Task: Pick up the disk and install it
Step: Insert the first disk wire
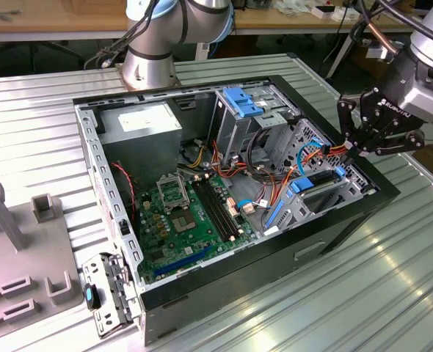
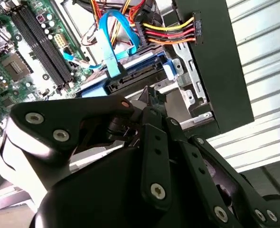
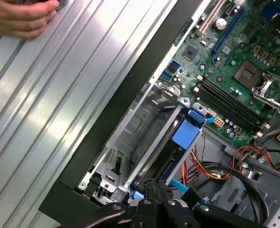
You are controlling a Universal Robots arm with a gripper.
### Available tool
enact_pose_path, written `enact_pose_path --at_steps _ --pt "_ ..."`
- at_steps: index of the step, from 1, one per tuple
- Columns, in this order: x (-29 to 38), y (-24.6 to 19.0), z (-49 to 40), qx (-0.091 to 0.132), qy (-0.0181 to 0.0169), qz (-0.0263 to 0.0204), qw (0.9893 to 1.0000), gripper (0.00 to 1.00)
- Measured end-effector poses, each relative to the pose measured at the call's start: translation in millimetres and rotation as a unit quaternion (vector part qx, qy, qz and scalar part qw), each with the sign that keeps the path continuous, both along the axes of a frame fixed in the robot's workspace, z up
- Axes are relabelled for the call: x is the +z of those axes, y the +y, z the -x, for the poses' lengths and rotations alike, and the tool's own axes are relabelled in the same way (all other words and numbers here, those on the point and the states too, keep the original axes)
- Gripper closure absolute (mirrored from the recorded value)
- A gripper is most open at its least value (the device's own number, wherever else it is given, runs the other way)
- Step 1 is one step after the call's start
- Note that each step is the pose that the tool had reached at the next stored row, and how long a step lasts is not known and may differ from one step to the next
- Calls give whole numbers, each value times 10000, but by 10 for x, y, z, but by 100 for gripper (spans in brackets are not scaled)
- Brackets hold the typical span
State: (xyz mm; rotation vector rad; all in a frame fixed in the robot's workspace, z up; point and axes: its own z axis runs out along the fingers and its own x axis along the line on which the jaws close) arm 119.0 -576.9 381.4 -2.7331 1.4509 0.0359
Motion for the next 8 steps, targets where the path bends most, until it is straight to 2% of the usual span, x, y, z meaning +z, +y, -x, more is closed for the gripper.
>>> enact_pose_path --at_steps 1,3,4,6,8 --pt "0 -1 -23 4 -38 -24 10000 89" --pt "0 -1 -56 4 -64 -27 10000 89" --pt "0 8 -110 4 -95 -29 10000 89" --pt "-2 51 -184 5 -120 -31 9999 89" --pt "-11 121 -224 12 -123 -30 9999 89"
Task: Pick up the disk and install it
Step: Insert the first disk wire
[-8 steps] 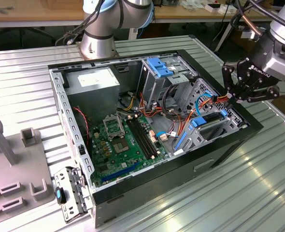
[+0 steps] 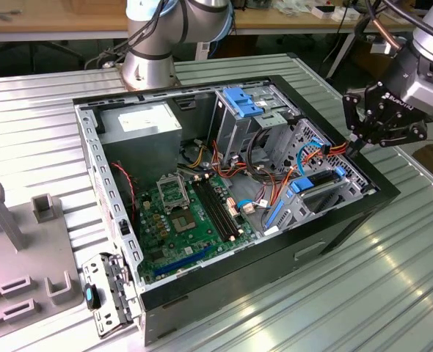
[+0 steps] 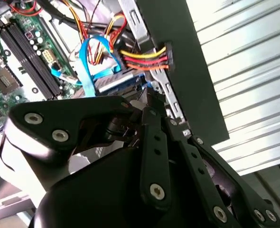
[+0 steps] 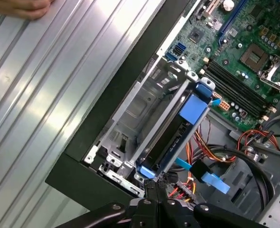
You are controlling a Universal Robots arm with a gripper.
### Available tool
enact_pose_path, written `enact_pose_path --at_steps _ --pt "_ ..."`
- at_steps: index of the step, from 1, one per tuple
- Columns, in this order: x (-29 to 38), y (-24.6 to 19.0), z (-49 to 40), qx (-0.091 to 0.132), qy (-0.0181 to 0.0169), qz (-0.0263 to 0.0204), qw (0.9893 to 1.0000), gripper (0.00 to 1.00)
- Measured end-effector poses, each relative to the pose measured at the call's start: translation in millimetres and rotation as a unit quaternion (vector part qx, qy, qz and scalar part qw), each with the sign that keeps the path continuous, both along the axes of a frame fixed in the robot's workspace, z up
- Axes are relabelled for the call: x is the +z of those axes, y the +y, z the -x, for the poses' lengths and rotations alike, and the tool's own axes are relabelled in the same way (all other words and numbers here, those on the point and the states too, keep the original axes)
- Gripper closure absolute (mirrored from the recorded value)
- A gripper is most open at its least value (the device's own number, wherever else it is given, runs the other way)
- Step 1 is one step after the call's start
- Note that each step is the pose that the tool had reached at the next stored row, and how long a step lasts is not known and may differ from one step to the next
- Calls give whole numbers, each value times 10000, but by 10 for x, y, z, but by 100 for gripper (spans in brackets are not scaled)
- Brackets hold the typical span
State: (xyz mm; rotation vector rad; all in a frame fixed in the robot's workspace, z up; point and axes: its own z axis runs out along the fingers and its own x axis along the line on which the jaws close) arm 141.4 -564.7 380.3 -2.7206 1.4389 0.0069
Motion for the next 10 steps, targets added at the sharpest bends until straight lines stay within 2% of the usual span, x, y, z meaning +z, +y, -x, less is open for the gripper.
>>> enact_pose_path --at_steps 3,4,9,10 --pt "-17 102 -86 50 -4 0 10000 89" --pt "-23 110 -97 87 -7 0 10000 82" --pt "-39 129 -133 211 -17 0 9998 81" --pt "-39 131 -141 237 -20 1 9997 75"
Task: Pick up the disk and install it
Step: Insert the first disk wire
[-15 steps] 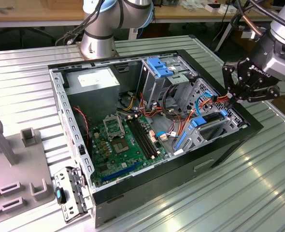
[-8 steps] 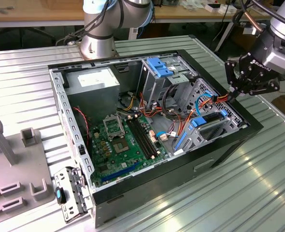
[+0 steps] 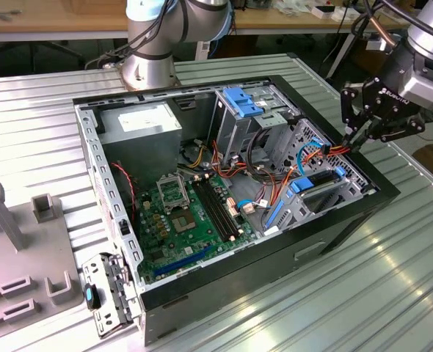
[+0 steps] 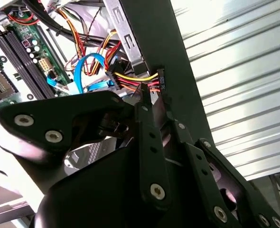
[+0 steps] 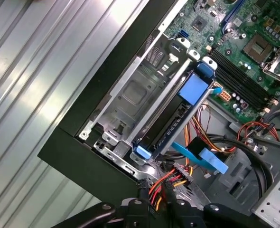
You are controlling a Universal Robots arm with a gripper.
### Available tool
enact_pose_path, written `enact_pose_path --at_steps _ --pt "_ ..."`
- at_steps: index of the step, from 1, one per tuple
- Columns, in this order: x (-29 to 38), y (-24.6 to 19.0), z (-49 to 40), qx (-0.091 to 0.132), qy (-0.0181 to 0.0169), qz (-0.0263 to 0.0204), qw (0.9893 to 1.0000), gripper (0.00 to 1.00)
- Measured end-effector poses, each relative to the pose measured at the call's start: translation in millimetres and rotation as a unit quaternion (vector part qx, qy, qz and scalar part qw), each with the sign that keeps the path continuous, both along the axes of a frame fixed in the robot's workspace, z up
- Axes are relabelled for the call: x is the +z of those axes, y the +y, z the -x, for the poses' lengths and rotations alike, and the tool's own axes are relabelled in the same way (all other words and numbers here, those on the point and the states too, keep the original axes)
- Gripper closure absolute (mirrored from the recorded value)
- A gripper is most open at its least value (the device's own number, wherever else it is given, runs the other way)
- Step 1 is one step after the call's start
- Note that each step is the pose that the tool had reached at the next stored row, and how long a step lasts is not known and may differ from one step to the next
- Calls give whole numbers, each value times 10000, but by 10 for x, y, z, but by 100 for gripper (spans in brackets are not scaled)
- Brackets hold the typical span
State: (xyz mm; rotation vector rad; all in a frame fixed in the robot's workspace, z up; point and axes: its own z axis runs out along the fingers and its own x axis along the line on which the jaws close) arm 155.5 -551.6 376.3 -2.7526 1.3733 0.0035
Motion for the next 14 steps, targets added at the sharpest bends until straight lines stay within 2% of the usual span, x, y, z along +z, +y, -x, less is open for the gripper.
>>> enact_pose_path --at_steps 2,3,5,8,12,13,14 --pt "-8 7 -17 59 -5 -1 10000 73" --pt "-17 10 -27 132 -10 -1 9999 67" --pt "-37 11 -34 359 -21 -1 9994 67" --pt "-49 12 -46 544 -25 -1 9985 67" --pt "-50 39 -100 583 -32 3 9983 67" --pt "-50 39 -99 652 -33 3 9979 67" --pt "-50 40 -100 785 -33 3 9969 67"
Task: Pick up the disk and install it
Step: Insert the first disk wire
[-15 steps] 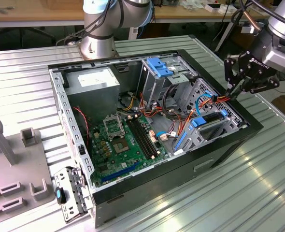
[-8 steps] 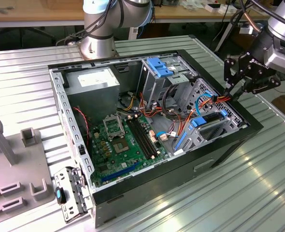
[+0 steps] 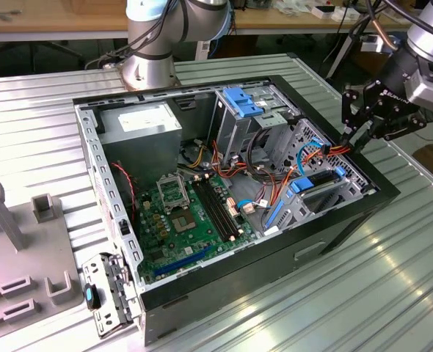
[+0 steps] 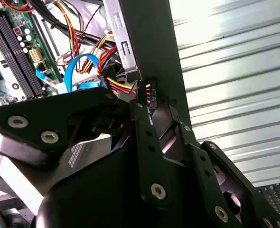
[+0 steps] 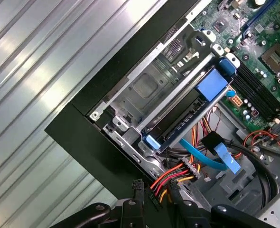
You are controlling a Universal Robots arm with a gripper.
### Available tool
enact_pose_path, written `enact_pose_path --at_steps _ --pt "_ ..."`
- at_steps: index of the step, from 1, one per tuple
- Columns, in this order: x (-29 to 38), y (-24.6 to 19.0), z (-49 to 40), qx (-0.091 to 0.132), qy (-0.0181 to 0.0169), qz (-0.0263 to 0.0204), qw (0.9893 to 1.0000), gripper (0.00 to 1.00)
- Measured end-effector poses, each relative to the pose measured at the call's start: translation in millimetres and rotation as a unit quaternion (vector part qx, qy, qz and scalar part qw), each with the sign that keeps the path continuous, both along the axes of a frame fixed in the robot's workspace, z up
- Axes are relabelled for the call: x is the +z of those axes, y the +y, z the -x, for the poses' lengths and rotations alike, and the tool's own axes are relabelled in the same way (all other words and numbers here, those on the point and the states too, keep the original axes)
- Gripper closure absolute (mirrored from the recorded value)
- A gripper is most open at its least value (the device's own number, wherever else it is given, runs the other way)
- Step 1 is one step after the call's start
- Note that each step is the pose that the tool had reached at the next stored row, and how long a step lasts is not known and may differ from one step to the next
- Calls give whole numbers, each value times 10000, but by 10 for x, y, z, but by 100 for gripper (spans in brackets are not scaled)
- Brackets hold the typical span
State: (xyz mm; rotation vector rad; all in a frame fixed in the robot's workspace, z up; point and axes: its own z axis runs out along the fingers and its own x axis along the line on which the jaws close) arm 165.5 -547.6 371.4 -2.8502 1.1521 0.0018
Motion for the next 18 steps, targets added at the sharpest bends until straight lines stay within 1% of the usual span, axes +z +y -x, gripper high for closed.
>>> enact_pose_path --at_steps 2,4,7,9,11,12,13,16,17,18 --pt "0 1 0 171 -3 1 9999 67" --pt "-1 0 0 378 -15 4 9993 67" --pt "-6 0 -1 650 -52 13 9979 67" --pt "-12 1 -1 823 -67 18 9966 67" --pt "-29 3 0 1158 -100 34 9932 67" --pt "-37 5 0 1286 -114 40 9916 67" --pt "-42 6 0 1352 -121 43 9907 67" --pt "-54 9 0 1590 -138 50 9872 67" --pt "-57 10 0 1690 -141 51 9855 67" --pt "-58 12 1 1763 -143 52 9842 67"
